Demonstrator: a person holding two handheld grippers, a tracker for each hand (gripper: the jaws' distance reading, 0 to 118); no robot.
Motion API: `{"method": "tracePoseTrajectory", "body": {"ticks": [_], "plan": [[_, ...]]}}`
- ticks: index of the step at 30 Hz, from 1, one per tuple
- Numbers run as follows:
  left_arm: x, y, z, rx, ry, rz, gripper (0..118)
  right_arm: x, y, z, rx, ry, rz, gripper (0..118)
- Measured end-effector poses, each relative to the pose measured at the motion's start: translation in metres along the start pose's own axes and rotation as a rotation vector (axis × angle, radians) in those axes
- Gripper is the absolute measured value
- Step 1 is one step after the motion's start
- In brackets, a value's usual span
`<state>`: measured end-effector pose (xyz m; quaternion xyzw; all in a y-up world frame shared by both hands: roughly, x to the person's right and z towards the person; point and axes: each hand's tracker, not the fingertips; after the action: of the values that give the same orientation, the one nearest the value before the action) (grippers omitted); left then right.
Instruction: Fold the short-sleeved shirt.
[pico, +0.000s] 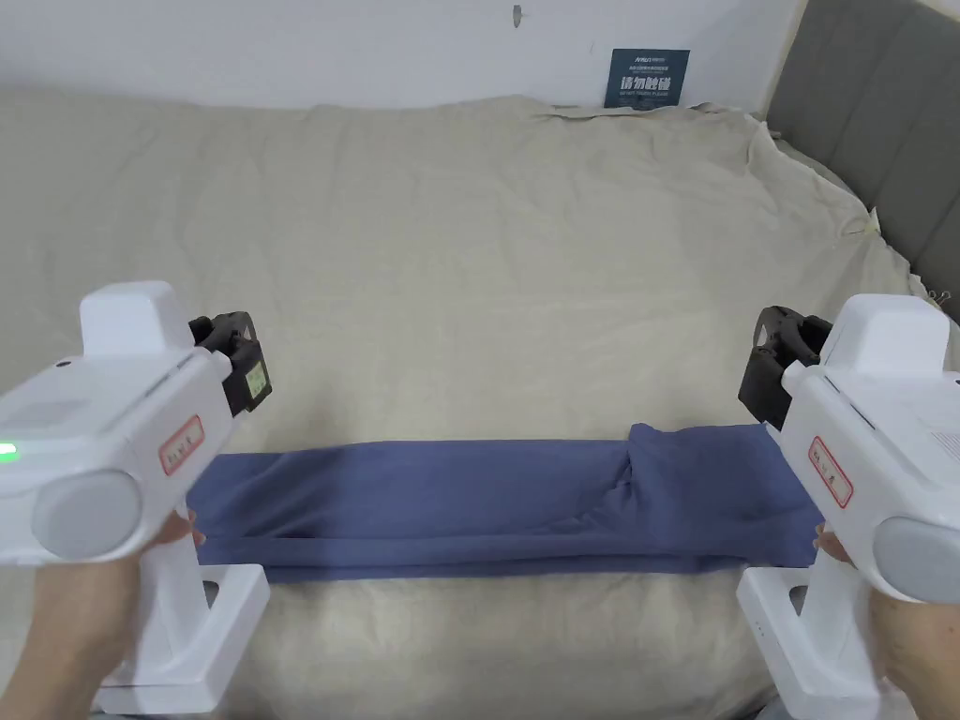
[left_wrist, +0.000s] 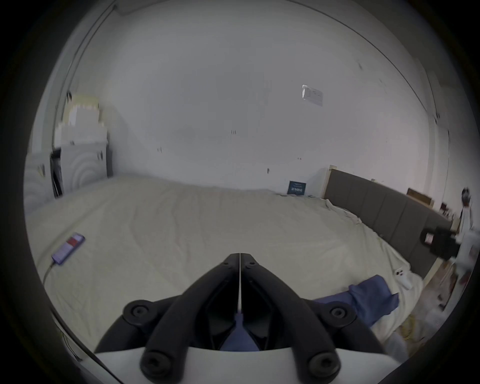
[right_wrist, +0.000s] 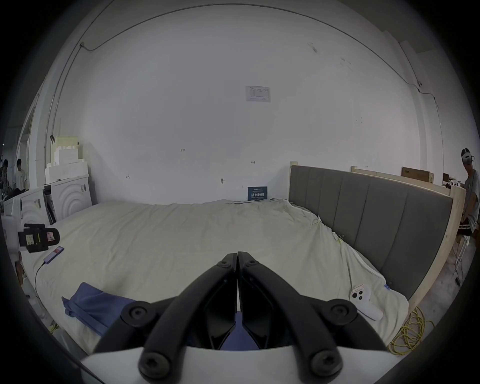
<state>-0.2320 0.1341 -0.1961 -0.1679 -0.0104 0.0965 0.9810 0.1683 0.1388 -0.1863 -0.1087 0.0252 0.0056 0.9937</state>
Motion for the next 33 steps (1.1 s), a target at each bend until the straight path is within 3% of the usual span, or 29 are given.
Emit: {"method": "tracePoseTrajectory", "body": {"ticks": [1, 2, 5, 6, 11, 19, 24, 31, 33], "plan": [[-0.009, 0.005, -0.005, -0.045, -0.006, 0.017, 13, -0.002, 0.0, 0.001, -0.005, -0.006, 0.011, 0], [-0.018, 0.01, -0.01, -0.089, -0.039, 0.033, 30, -0.003, 0.0, 0.0, -0.004, -0.013, 0.022, 0], [-0.043, 0.017, -0.022, -0.246, -0.129, 0.119, 105, -0.005, 0.0, -0.001, -0.013, -0.013, 0.018, 0], [-0.052, 0.017, -0.027, -0.284, -0.149, 0.143, 117, -0.006, -0.001, -0.002, -0.015, -0.013, 0.016, 0], [-0.102, 0.002, -0.054, -0.477, -0.176, 0.241, 118, -0.009, -0.004, -0.008, -0.039, -0.009, 0.006, 0], [-0.168, -0.038, -0.1, -0.749, -0.098, 0.371, 118, -0.013, -0.011, -0.018, -0.073, -0.01, 0.014, 0], [-0.197, -0.054, -0.114, -0.798, -0.136, 0.503, 116, -0.011, -0.016, -0.021, -0.111, -0.015, 0.001, 0], [-0.183, -0.071, -0.118, -0.857, -0.179, 0.494, 115, -0.005, -0.016, -0.023, -0.136, -0.048, -0.005, 0], [-0.182, -0.071, -0.116, -0.85, -0.221, 0.514, 108, -0.005, -0.015, -0.024, -0.136, -0.054, -0.004, 0]]}}
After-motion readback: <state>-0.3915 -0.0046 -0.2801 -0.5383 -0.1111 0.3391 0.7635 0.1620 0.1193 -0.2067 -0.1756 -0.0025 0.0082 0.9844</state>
